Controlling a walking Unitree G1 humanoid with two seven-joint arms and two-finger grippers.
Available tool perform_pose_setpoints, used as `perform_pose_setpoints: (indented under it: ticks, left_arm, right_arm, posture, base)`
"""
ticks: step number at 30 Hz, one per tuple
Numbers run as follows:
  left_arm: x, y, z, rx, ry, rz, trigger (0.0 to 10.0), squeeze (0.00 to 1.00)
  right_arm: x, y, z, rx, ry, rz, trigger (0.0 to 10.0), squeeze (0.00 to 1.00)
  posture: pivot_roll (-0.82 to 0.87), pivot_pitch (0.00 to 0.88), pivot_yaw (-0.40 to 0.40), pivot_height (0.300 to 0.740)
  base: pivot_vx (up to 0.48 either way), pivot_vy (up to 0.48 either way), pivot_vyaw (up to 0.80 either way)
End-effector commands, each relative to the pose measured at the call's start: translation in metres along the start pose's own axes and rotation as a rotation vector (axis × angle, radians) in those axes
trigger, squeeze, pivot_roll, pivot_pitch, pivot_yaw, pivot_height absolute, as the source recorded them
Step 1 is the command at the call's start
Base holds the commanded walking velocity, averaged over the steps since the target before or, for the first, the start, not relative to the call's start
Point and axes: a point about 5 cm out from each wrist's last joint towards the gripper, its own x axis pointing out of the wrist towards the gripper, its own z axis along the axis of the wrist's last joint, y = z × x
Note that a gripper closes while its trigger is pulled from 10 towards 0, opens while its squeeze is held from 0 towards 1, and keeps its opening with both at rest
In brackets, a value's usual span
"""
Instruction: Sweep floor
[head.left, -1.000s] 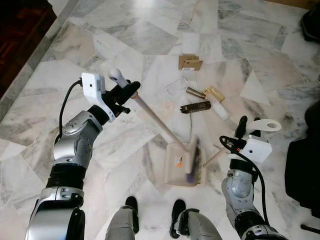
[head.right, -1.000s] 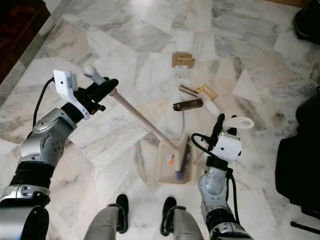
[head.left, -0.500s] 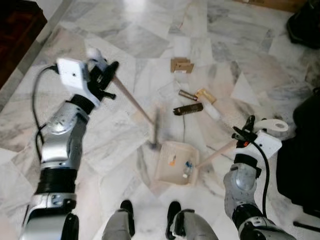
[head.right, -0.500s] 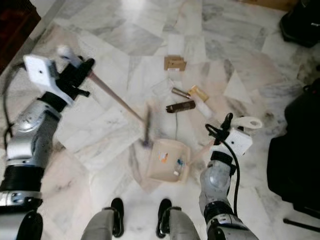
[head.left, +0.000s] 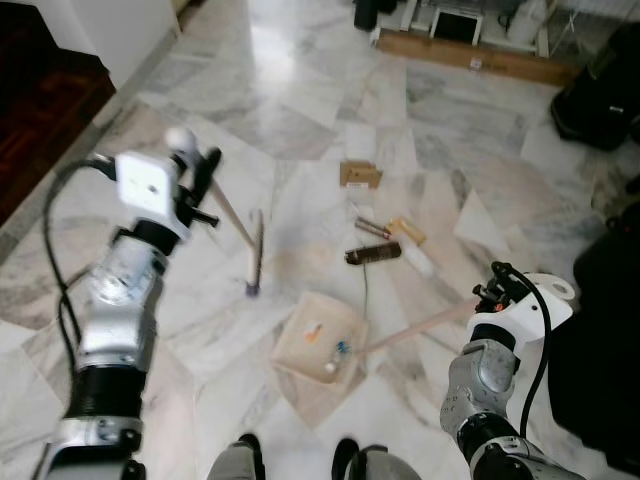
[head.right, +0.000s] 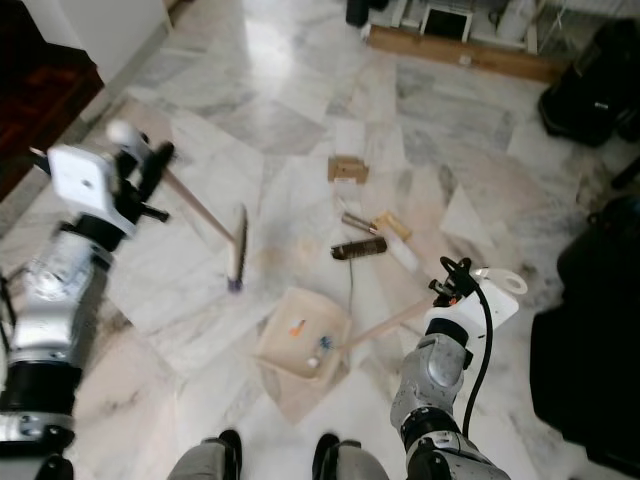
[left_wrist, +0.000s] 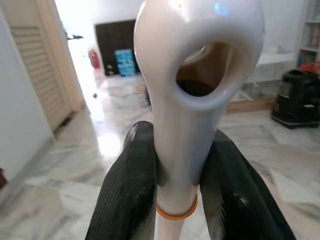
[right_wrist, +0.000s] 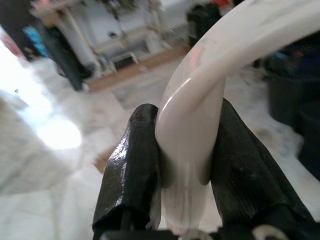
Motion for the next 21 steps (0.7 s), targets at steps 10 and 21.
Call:
perform_pose_setpoints:
  ticks: [10, 21]
  left_arm:
    - [0.003, -0.009, -0.019, -0.024, 0.027, -0.049, 10.0, 0.0]
    - [0.005, -0.022, -0.028, -0.085, 0.029, -0.068, 10.0, 0.0]
  right_arm:
    - [0.018, -0.01, 0.027, 0.039, -0.128, -0.019, 10.0, 0.0]
    - [0.014, -0.012, 0.027, 0.043, -0.135, 0.023, 10.0, 0.0]
  posture:
    - [0.22, 0.0, -0.075, 0.74]
    - [0.2, 0.0, -0.062, 0.74]
  base:
    - [0.0, 0.0, 0.0]
    - [0.0, 0.0, 0.0]
